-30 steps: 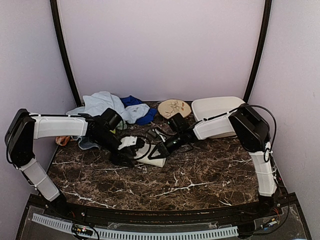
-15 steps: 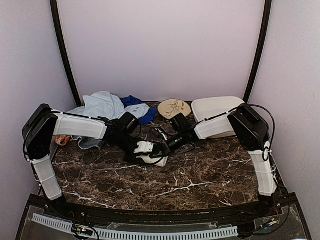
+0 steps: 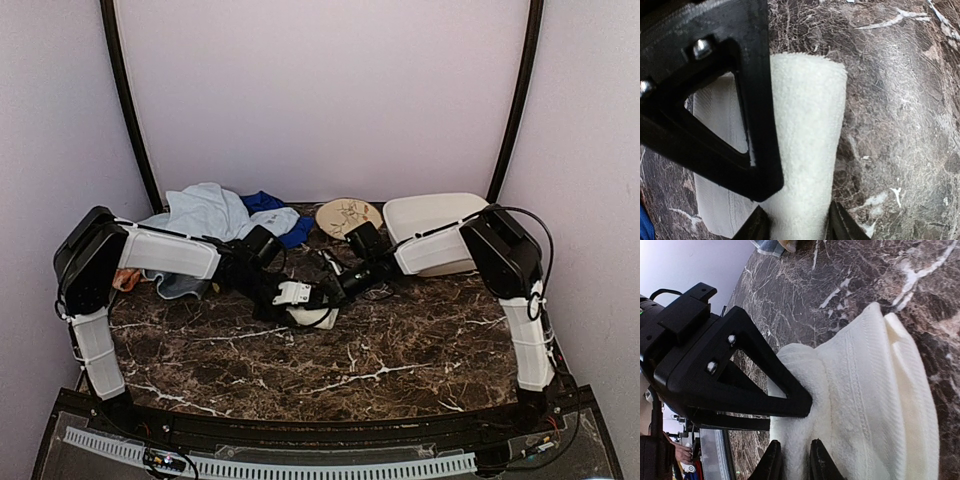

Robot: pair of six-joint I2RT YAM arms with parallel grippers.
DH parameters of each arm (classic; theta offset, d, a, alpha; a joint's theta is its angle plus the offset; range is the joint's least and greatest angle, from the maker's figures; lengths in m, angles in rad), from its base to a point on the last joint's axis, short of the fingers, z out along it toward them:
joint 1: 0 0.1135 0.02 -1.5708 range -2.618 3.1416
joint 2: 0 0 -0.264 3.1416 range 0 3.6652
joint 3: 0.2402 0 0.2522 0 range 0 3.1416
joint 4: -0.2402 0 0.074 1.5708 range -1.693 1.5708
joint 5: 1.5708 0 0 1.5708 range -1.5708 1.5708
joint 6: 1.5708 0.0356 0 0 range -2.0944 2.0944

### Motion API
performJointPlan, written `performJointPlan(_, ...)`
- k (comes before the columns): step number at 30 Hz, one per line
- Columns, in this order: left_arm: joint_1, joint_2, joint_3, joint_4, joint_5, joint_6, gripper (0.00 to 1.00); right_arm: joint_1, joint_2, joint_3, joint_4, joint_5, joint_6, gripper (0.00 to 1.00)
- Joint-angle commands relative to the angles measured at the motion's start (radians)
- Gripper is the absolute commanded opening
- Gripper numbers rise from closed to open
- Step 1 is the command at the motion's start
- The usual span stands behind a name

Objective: Roll the towels
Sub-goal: Roll the towel at the center of the board.

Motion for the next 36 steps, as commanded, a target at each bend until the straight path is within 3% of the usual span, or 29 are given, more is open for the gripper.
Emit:
performJointPlan(1,0.003,0.081,0.010,-0.128,0.011,-0.019,0.40,-0.031,-0.060,-0.031,-0.049,0.025,-0.023,0.20)
performJointPlan(3,0.007,0.106,0.028,-0.157,0.021,-0.020,0.32,-0.039,-0.074,-0.049,-0.066,0.035,-0.038,0.21)
performJointPlan(6,0.017,0.136,0.059,-0.210,0.052,-0.037,0.05,-0.063,-0.124,-0.087,-0.098,0.087,-0.077,0.22)
performJointPlan(7,0.022,0.139,0.071,-0.233,0.072,-0.044,0.00,-0.075,-0.152,-0.106,-0.105,0.119,-0.093,0.23)
performJointPlan(13,0.031,0.140,0.142,-0.375,0.172,-0.054,0.00,-0.112,-0.384,-0.264,-0.044,0.408,-0.217,0.34)
performJointPlan(15,0.030,0.140,0.160,-0.426,0.203,-0.057,0.00,-0.112,-0.469,-0.339,0.003,0.518,-0.261,0.50)
performJointPlan(16,0.030,0.140,0.167,-0.448,0.216,-0.059,0.00,-0.111,-0.507,-0.370,0.028,0.573,-0.287,0.87)
performJointPlan(17,0.029,0.141,0.173,-0.472,0.228,-0.059,0.00,-0.110,-0.548,-0.408,0.069,0.626,-0.308,0.98)
performJointPlan(22,0.024,0.138,0.184,-0.556,0.255,-0.062,0.00,-0.103,-0.820,-0.635,0.431,0.958,-0.398,1.00)
performJointPlan(24,0.022,0.140,0.174,-0.566,0.250,-0.061,0.00,-0.105,-0.894,-0.693,0.582,1.171,-0.288,1.00)
performJointPlan(25,0.020,0.145,0.171,-0.571,0.248,-0.058,0.00,-0.111,-0.916,-0.696,0.572,1.276,-0.210,1.00)
performJointPlan(26,0.019,0.151,0.173,-0.578,0.246,-0.061,0.00,-0.135,-0.931,-0.706,0.553,1.268,-0.176,1.00)
performJointPlan(27,0.018,0.160,0.179,-0.588,0.248,-0.064,0.00,-0.149,-0.940,-0.720,0.558,1.135,-0.195,1.00)
performJointPlan(29,0.019,0.183,0.202,-0.613,0.257,-0.072,0.00,-0.132,-0.935,-0.724,0.510,0.952,-0.298,1.00)
performJointPlan(30,0.019,0.192,0.212,-0.625,0.263,-0.072,0.00,-0.094,-0.929,-0.723,0.462,0.936,-0.358,1.00)
performJointPlan(34,0.020,0.236,0.270,-0.679,0.296,-0.068,0.00,0.160,-0.951,-0.848,0.457,1.112,-0.703,0.92)
performJointPlan(36,0.022,0.267,0.303,-0.708,0.303,-0.072,0.00,0.244,-0.981,-0.902,0.458,1.151,-0.779,0.87)
